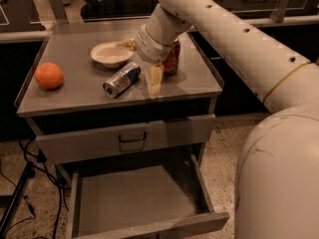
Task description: Place redbull can into middle drawer
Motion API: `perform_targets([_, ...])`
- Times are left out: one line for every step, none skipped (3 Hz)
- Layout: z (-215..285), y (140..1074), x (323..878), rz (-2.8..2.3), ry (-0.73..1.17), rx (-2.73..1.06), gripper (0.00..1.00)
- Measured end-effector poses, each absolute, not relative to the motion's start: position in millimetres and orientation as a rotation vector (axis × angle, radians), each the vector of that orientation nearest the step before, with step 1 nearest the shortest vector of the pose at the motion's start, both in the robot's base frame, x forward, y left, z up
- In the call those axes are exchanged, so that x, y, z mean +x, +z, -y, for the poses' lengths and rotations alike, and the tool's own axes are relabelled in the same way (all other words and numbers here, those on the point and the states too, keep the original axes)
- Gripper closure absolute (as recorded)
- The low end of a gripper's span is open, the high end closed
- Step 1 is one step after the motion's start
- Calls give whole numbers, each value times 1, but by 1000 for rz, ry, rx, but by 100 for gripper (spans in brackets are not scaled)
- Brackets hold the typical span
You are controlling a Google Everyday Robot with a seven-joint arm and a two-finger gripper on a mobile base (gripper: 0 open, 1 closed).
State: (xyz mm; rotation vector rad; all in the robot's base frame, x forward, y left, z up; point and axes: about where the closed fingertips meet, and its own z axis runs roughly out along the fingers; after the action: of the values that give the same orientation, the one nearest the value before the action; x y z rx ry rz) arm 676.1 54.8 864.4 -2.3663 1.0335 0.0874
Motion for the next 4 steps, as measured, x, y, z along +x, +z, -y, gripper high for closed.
perform_targets([-48,875,686,-1025,87,-2366,0])
perform_targets([-46,886,701,-1002,74,-2376,0])
perform_targets([-52,887,707,-989,72,-2366,0])
perform_targets([-60,879,706,-976,65,-2413,0])
